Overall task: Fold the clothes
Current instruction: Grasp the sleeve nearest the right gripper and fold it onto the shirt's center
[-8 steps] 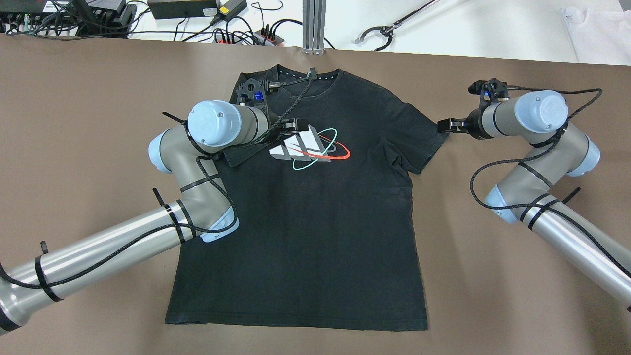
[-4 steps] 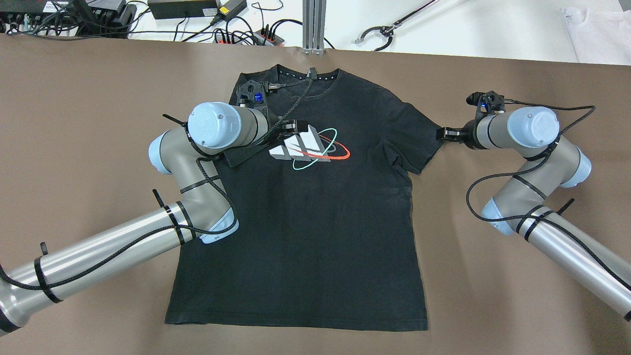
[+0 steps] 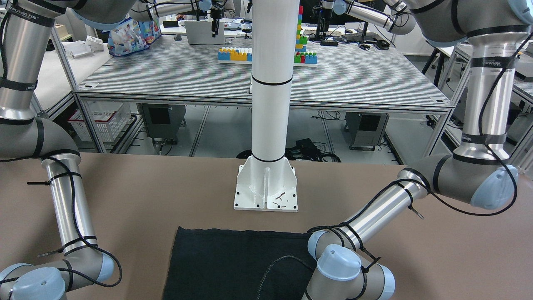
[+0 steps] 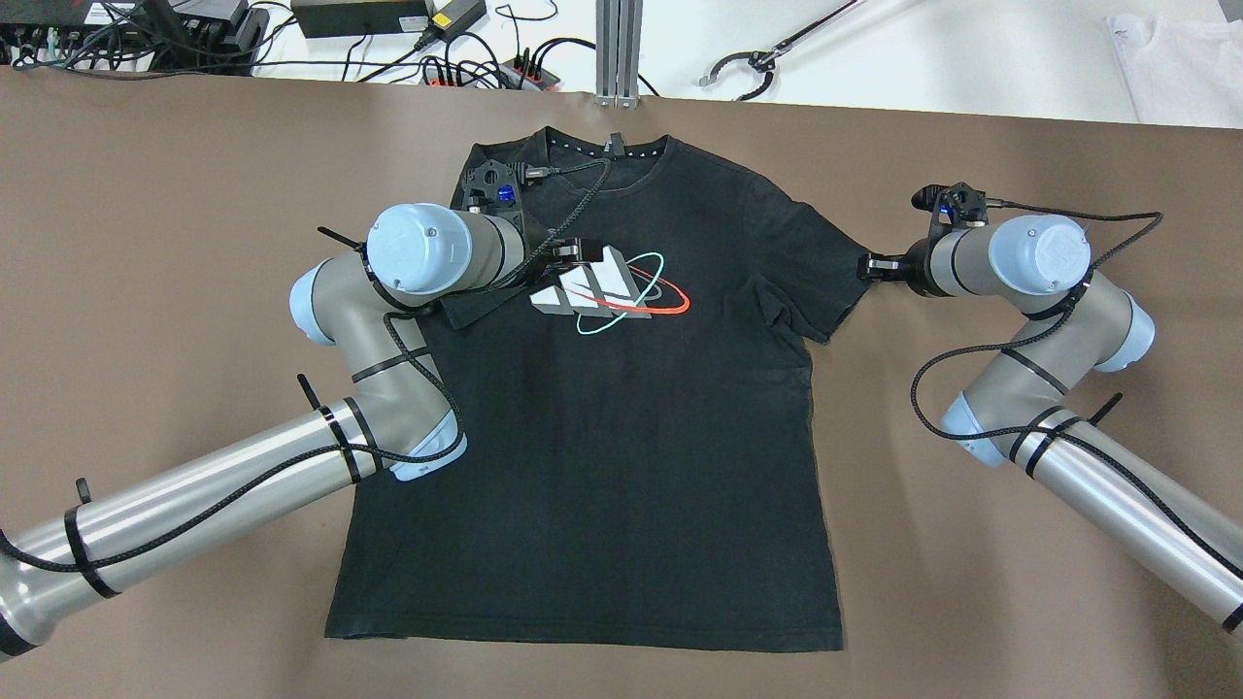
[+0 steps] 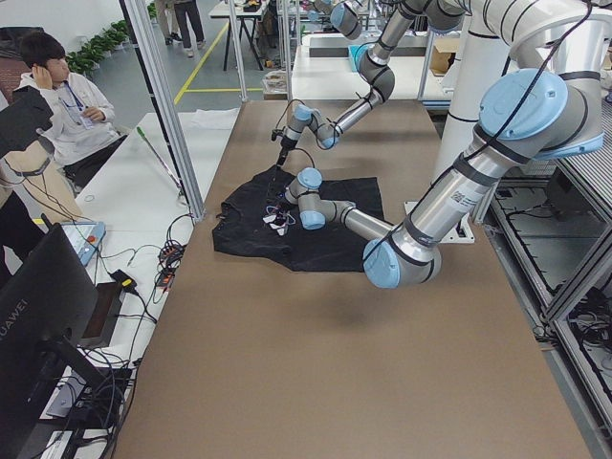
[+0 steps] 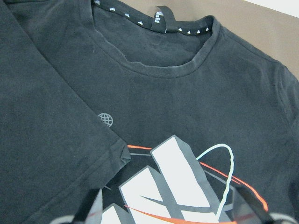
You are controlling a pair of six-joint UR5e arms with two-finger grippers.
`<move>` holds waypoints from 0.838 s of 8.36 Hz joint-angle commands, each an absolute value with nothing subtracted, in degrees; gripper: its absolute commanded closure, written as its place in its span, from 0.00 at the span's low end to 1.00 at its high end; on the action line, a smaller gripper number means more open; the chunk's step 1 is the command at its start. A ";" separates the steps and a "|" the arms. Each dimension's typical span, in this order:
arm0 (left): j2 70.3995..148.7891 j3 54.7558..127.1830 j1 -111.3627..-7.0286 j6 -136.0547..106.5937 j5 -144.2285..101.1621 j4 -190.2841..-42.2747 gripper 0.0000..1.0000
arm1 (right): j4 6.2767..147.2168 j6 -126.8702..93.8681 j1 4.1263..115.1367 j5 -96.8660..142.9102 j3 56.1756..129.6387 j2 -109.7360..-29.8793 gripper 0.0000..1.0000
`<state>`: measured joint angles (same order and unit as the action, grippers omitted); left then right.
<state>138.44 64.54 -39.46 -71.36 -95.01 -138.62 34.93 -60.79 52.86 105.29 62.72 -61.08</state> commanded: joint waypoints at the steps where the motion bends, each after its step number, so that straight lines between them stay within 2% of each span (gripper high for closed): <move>1: 138.34 64.51 -39.46 -71.28 -95.01 -138.69 0.00 | 34.98 -60.91 52.91 105.21 62.67 -60.21 0.87; 2: 138.34 64.51 -39.46 -71.19 -95.01 -138.69 0.00 | 34.89 -61.87 53.00 105.21 62.84 -60.12 1.00; 7: 138.08 64.51 -39.55 -70.49 -95.97 -138.78 0.00 | 37.16 -62.31 53.35 105.55 66.97 -58.46 1.00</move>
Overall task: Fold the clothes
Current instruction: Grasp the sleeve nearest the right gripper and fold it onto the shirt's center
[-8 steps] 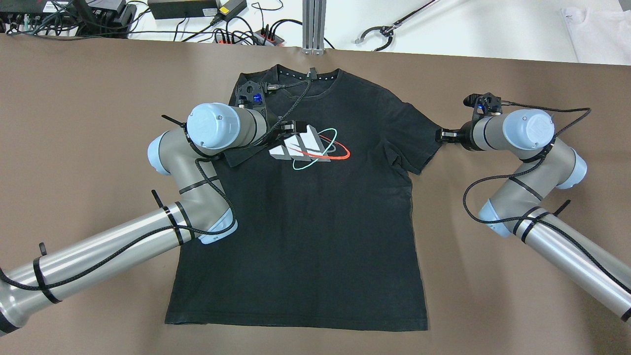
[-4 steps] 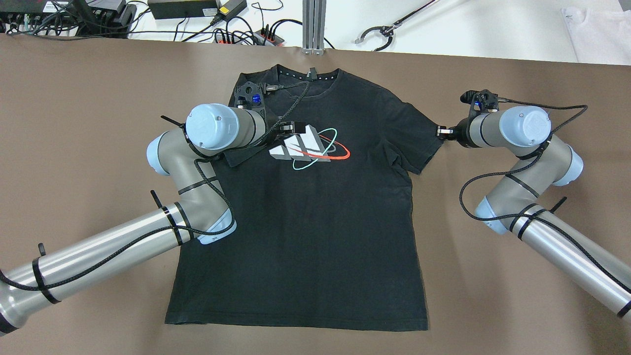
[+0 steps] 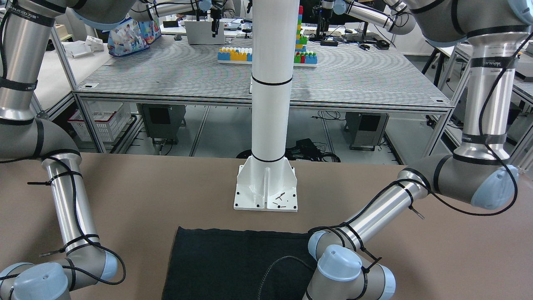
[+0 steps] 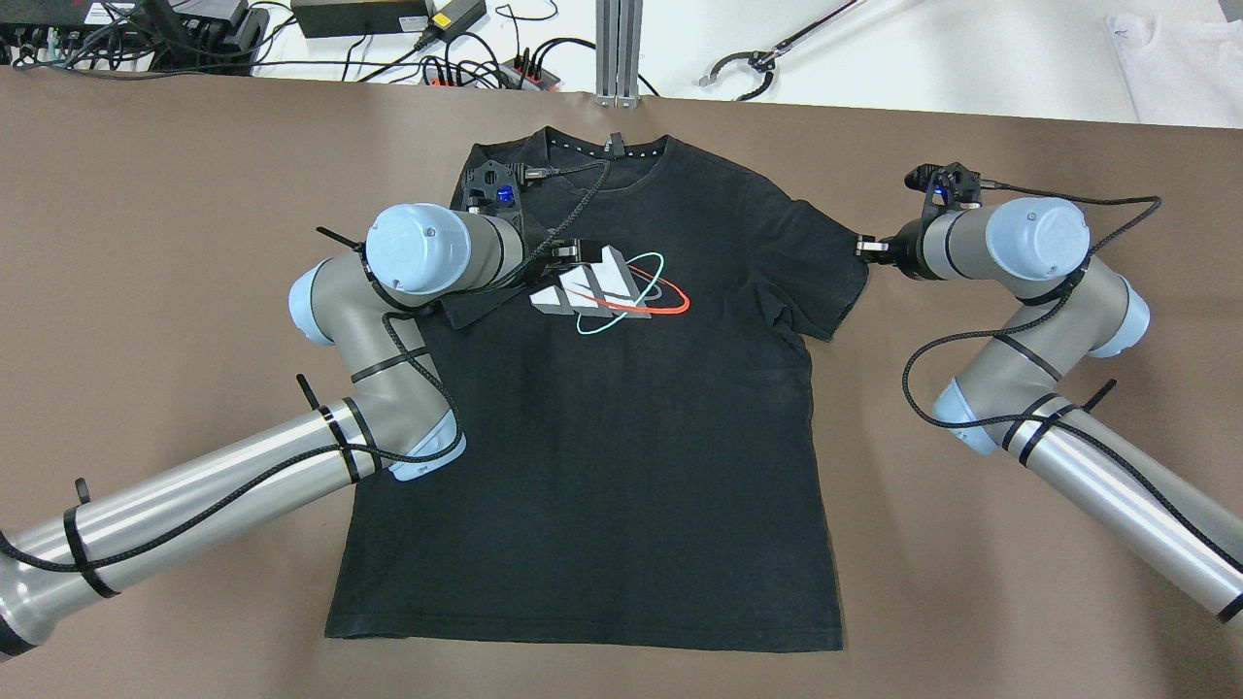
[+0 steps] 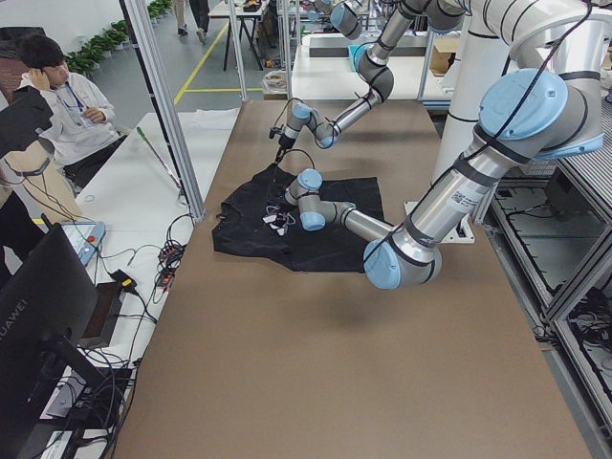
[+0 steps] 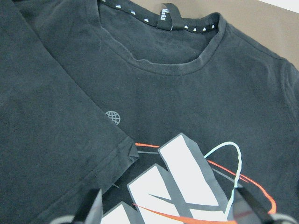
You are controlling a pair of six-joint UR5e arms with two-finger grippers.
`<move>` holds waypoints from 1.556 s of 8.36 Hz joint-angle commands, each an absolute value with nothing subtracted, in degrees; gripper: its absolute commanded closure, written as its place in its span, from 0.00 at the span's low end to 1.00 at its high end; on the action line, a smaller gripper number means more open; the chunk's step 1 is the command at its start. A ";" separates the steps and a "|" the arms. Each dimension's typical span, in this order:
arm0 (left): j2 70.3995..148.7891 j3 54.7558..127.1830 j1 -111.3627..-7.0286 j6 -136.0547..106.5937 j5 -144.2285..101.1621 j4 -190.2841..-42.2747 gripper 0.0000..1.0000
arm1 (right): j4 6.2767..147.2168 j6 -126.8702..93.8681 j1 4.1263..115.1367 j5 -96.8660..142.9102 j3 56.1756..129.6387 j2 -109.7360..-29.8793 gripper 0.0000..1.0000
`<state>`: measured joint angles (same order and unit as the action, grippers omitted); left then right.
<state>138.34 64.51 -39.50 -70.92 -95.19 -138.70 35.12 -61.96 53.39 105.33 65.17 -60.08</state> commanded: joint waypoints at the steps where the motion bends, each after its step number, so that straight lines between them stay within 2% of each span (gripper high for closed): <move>1: 137.29 64.60 -40.07 -69.18 -96.06 -138.95 0.00 | 40.40 -62.49 53.18 105.56 67.23 -55.66 1.00; 3: 136.24 64.60 -41.30 -67.24 -96.85 -139.04 0.00 | 48.21 -65.63 52.65 105.47 70.12 -51.09 1.00; 6: 136.14 64.51 -42.19 -65.92 -97.29 -138.87 0.00 | 60.17 -73.64 45.03 98.74 69.52 -41.07 1.00; 11: 136.14 64.51 -42.54 -65.92 -97.38 -138.87 0.00 | 62.05 -74.18 41.49 89.57 64.78 -37.71 0.98; 12: 136.14 64.51 -42.80 -65.92 -97.99 -138.87 0.00 | 62.05 -74.18 41.22 89.39 64.78 -37.71 0.33; 13: 136.14 64.69 -43.93 -65.92 -100.35 -138.95 0.00 | 61.96 -74.44 40.87 89.30 65.04 -37.01 0.06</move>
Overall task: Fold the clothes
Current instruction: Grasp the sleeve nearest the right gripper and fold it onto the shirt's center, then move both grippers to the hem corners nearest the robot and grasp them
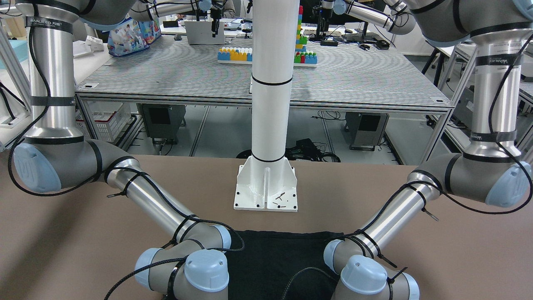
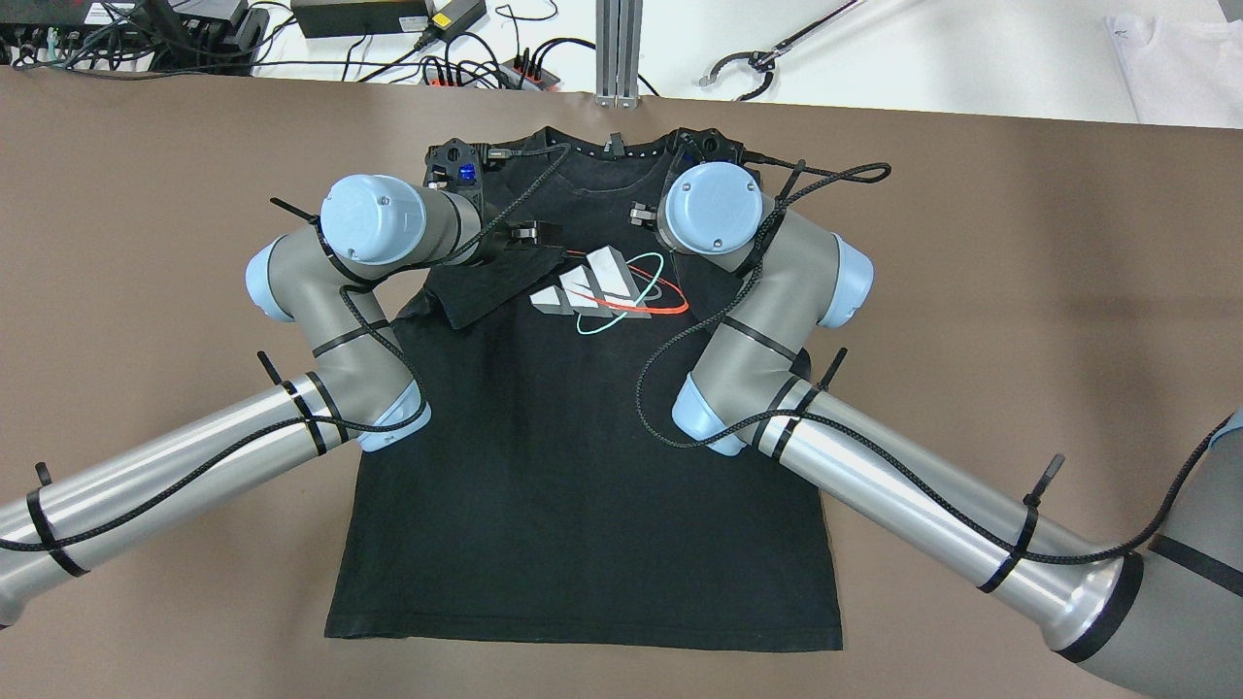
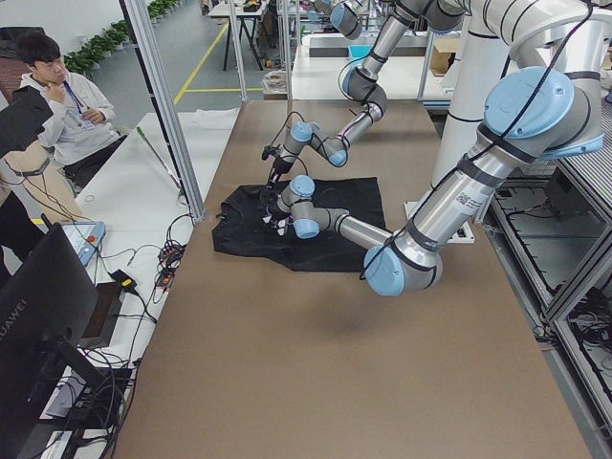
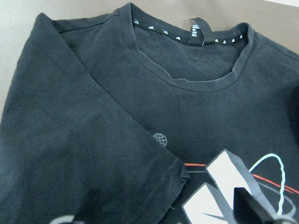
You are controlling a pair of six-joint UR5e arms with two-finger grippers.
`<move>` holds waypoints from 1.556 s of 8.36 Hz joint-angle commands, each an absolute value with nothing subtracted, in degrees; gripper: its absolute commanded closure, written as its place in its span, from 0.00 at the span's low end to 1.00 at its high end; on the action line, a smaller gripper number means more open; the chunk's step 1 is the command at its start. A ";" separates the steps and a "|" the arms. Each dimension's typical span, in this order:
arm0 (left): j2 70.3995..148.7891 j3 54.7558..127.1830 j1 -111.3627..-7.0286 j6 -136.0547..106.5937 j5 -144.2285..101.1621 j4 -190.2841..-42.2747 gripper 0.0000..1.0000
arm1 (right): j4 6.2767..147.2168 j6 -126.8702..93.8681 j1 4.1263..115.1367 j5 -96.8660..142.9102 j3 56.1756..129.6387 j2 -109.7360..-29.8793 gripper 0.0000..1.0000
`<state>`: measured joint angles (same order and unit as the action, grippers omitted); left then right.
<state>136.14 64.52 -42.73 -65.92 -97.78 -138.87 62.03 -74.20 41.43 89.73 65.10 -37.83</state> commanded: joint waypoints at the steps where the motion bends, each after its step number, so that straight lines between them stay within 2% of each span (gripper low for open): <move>1: 136.23 65.47 -45.16 -65.92 -102.89 -139.04 0.00 | 62.31 -74.10 40.96 89.47 65.91 -36.48 0.06; 3: 135.10 70.11 -45.18 -66.96 -102.31 -138.87 0.00 | 63.89 -73.48 40.26 90.17 70.46 -36.73 0.05; 5: 126.26 80.97 -44.39 -75.52 -102.22 -138.69 0.00 | 66.18 -74.96 37.37 89.65 75.64 -39.79 0.05; 8: 111.05 98.56 -34.59 -88.72 -94.27 -138.78 0.00 | 66.09 -89.07 29.13 87.21 98.09 -57.58 0.06; 10: 103.66 105.87 -26.84 -94.63 -88.17 -138.87 0.00 | 65.83 -95.07 18.95 77.74 111.99 -69.72 0.06; 13: 90.48 115.56 -13.67 -101.05 -77.99 -139.22 0.00 | 64.96 -103.43 6.79 66.38 121.97 -82.41 0.06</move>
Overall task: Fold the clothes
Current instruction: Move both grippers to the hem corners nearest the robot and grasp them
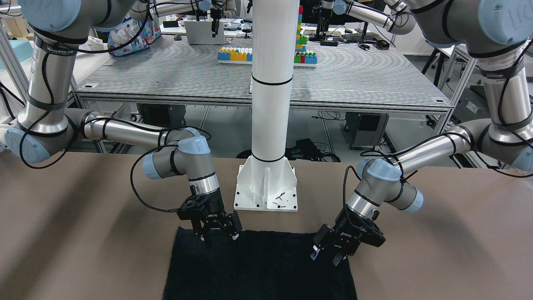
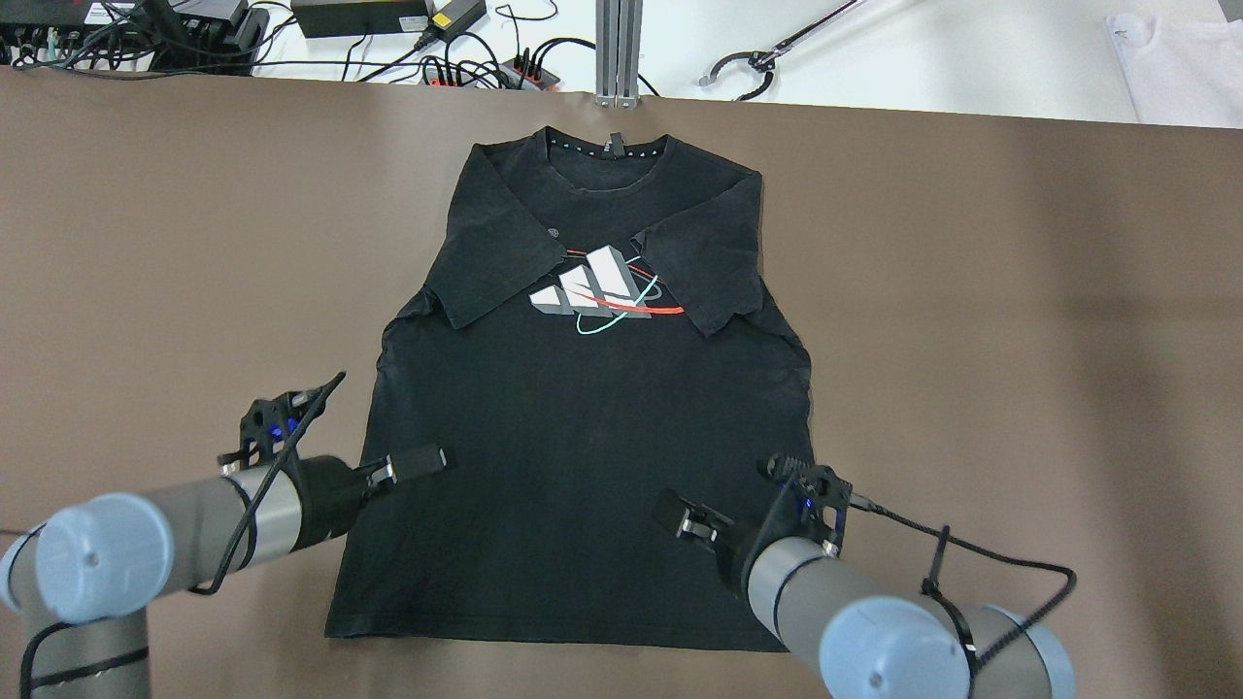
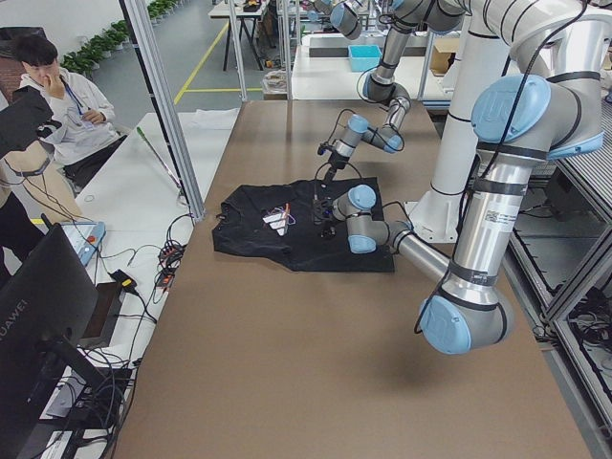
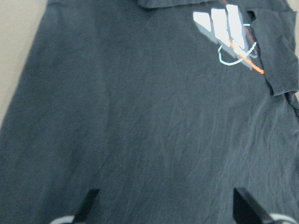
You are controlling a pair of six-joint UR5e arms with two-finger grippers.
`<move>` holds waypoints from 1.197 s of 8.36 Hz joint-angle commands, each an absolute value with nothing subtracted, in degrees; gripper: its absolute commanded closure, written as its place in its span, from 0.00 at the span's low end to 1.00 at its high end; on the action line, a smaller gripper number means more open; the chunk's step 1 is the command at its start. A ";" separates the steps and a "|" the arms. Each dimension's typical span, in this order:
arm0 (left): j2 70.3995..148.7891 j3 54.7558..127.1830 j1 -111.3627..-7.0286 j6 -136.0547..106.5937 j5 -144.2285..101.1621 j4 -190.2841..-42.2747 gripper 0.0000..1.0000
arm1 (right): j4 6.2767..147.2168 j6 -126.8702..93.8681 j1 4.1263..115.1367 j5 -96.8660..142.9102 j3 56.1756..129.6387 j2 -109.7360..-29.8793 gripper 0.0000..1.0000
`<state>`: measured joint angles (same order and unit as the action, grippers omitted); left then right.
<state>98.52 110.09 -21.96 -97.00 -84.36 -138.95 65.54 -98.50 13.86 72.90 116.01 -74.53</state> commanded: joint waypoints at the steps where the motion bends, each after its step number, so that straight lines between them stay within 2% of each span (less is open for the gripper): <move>1: 87.31 115.66 -9.97 -102.29 -75.44 -141.31 0.00 | 61.82 -105.10 5.38 65.49 122.60 -85.83 0.06; 3: 82.11 114.79 -4.24 -103.96 -70.86 -144.22 0.00 | 48.93 -104.77 4.92 65.39 122.61 -96.62 0.06; 4: 82.00 113.48 -3.70 -104.58 -70.40 -144.23 0.00 | 46.52 -104.68 4.92 65.39 122.52 -99.29 0.06; 5: 82.35 111.29 -3.69 -104.59 -70.40 -144.40 0.00 | 46.49 -104.50 4.92 65.48 122.43 -99.23 0.05; 8: 82.53 111.27 -3.34 -104.59 -70.40 -144.40 0.00 | 46.49 -104.50 4.92 65.30 122.43 -99.23 0.05; 9: 82.62 111.36 -3.34 -104.59 -70.40 -144.40 0.19 | 46.49 -104.50 4.92 65.30 122.43 -99.23 0.05; 10: 82.62 111.27 -3.25 -104.33 -70.40 -144.32 0.46 | 46.49 -104.50 4.92 65.30 122.43 -99.23 0.05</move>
<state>82.54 111.32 -3.37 -104.57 -70.41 -144.40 46.52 -104.51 4.93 65.32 122.43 -99.20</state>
